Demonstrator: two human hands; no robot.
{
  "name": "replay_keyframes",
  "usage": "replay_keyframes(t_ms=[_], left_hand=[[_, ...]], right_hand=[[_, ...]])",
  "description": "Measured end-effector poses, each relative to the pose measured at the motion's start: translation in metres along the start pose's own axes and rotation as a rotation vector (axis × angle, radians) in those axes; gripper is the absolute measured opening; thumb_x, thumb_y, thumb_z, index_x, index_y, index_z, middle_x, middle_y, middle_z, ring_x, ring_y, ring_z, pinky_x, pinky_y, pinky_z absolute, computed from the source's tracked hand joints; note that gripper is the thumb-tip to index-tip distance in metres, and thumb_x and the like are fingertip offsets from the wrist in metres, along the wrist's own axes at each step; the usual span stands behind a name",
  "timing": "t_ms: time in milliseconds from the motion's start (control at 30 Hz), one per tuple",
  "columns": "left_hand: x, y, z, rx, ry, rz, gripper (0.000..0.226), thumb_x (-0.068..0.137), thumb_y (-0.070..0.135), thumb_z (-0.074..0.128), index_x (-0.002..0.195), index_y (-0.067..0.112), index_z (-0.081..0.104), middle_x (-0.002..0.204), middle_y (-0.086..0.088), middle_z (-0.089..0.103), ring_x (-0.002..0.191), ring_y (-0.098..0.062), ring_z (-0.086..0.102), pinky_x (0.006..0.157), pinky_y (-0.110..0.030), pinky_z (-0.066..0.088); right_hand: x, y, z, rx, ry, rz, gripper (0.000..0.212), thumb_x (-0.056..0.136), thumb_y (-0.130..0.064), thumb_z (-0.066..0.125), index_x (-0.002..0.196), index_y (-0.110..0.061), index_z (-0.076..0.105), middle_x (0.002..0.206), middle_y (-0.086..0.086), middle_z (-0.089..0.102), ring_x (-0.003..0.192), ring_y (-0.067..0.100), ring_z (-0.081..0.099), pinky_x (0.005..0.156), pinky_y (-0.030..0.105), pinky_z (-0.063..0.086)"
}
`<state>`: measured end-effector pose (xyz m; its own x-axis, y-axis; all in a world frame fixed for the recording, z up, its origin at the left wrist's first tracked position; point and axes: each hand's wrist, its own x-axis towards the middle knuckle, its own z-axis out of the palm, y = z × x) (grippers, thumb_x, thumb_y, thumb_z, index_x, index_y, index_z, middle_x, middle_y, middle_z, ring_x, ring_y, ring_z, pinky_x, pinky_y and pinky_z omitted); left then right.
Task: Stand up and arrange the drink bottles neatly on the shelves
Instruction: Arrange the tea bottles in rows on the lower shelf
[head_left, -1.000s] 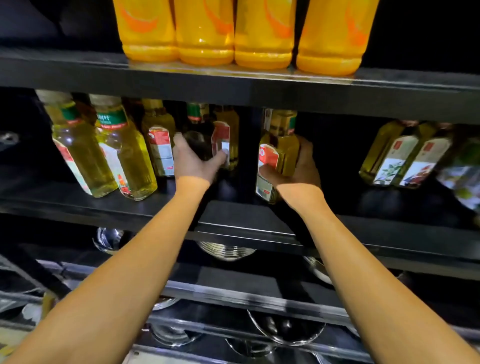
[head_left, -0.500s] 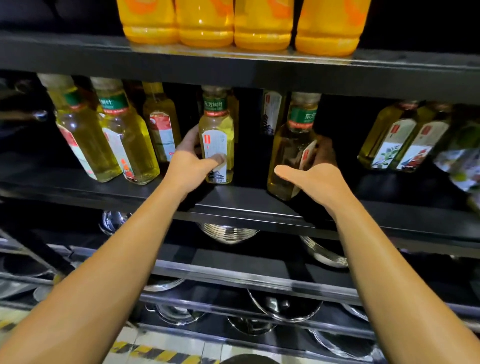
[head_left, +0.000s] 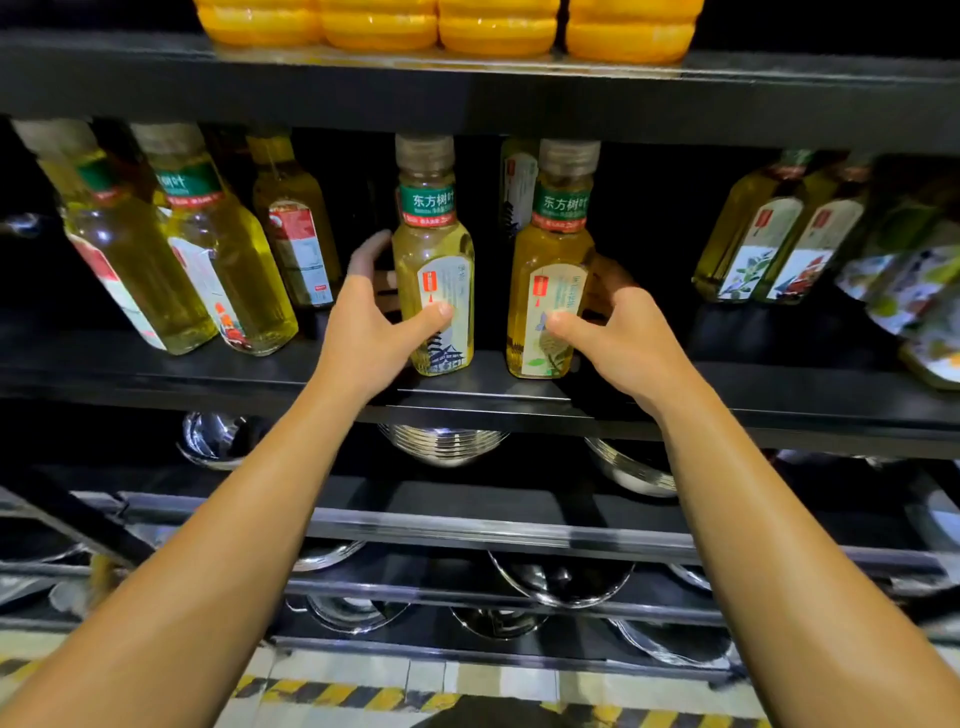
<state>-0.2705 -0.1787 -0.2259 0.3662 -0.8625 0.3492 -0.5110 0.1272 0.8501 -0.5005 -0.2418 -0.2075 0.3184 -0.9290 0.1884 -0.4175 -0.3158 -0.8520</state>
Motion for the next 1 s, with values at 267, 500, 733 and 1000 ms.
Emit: replay_keyframes(t_ms=[267, 500, 733, 1000], left_hand=[[-0.013, 0.030, 0.057, -0.041, -0.104, 0.026, 0.069, 0.085, 0.020, 0.074, 0.144, 0.023, 0.038, 0.112, 0.018, 0.063, 0.098, 0.016, 0.059, 0.079, -0.003, 0.044], [-0.012, 0.082, 0.163, 0.025, -0.223, 0.028, 0.048, 0.088, 0.036, 0.070, 0.126, 0.012, 0.053, 0.087, 0.021, 0.054, 0.076, 0.003, 0.053, 0.061, -0.006, 0.042], [-0.002, 0.112, 0.234, -0.056, -0.304, 0.067, 0.069, 0.085, 0.035, 0.074, 0.143, 0.028, 0.037, 0.111, 0.012, 0.061, 0.102, -0.010, 0.062, 0.086, -0.028, 0.052], [0.021, 0.124, 0.277, -0.052, -0.258, -0.014, 0.067, 0.081, 0.040, 0.076, 0.138, 0.028, 0.044, 0.130, 0.004, 0.062, 0.116, -0.018, 0.061, 0.101, -0.042, 0.049]], right_hand=[[-0.027, 0.035, -0.067, 0.018, 0.242, 0.109, 0.044, 0.091, -0.021, 0.068, 0.128, -0.015, 0.044, 0.113, -0.011, 0.061, 0.108, 0.009, 0.059, 0.090, 0.029, 0.049], [-0.049, 0.075, -0.158, -0.105, 0.417, 0.174, 0.041, 0.095, -0.020, 0.061, 0.131, -0.012, 0.043, 0.115, -0.006, 0.058, 0.103, 0.010, 0.056, 0.080, 0.023, 0.040], [-0.028, 0.105, -0.195, -0.235, 0.462, 0.297, 0.024, 0.095, -0.019, 0.058, 0.110, -0.002, 0.052, 0.104, 0.010, 0.056, 0.101, 0.027, 0.055, 0.075, 0.028, 0.037], [-0.001, 0.119, -0.198, -0.209, 0.495, 0.292, 0.045, 0.095, -0.018, 0.058, 0.136, -0.004, 0.048, 0.136, 0.019, 0.054, 0.123, 0.037, 0.051, 0.095, 0.031, 0.041]])
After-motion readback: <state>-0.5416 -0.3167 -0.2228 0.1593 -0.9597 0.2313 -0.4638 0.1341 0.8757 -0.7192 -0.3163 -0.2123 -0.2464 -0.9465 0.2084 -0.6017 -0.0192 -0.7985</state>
